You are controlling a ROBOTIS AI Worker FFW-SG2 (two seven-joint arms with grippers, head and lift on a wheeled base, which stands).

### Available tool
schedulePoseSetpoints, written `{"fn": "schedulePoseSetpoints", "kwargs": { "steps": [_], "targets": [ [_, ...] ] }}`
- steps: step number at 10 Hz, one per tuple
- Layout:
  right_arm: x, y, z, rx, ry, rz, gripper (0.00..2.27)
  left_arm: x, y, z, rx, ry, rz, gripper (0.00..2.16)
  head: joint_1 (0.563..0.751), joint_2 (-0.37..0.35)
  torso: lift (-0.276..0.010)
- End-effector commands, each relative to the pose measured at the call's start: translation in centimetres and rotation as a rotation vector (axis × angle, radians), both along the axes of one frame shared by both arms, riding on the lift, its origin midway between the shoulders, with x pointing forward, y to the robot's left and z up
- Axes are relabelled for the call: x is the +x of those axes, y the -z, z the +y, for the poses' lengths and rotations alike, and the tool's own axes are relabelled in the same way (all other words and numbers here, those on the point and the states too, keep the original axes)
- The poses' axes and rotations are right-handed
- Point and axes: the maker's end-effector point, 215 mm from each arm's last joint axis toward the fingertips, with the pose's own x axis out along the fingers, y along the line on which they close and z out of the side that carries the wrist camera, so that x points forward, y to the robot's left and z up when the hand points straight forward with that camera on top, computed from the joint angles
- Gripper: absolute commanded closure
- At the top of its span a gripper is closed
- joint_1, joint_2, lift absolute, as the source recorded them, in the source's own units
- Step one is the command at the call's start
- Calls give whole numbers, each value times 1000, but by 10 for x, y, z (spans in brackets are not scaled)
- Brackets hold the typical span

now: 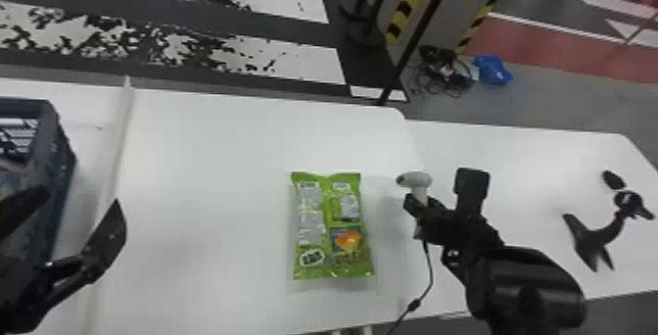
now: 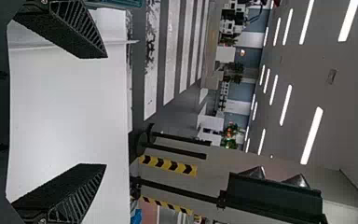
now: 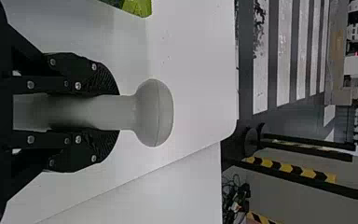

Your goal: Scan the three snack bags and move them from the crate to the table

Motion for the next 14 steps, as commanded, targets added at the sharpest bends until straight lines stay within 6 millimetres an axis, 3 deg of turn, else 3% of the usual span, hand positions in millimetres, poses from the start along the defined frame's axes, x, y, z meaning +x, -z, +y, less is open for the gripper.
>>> {"fn": "schedulePoseSetpoints", "kwargs": {
  "steps": [1,2,3,4,5,7,8,9,11,13,14],
  "targets": [
    [-2,20,-11,0,8,29,2236,-1,2,-1,3,1,2,29,695,-343,-62],
    [-2,26,-15,-4,10,28,2138,-1,1,0,2,0,1,29,695,-350,-62],
    [-1,27,-19,-10,13,23,1619,-1,2,-1,2,1,4,29,695,-350,-62],
    [-2,27,-25,-25,13,31,539,-1,2,-2,2,3,3,29,695,-350,-62],
    [-3,27,-30,-36,13,34,60,-2,2,-4,-1,4,4,29,695,-350,-62],
    [-5,16,-35,-40,18,12,63,-2,1,-6,-1,7,3,29,695,-350,-62],
    [-6,-3,-22,-6,-5,-33,66,-3,2,-6,0,7,4,29,695,-350,-62],
    [-12,-15,2,81,-58,-31,76,-4,3,-7,2,9,5,29,695,-350,-62],
    [-33,-14,56,401,-165,93,80,-5,2,-10,4,14,2,29,695,-346,-62],
    [-37,-13,90,585,-238,184,93,-8,3,-9,7,16,7,29,695,-284,-62],
    [-36,-9,97,620,-255,208,93,-9,3,-7,8,14,6,29,695,-271,-62]
  ]
}}
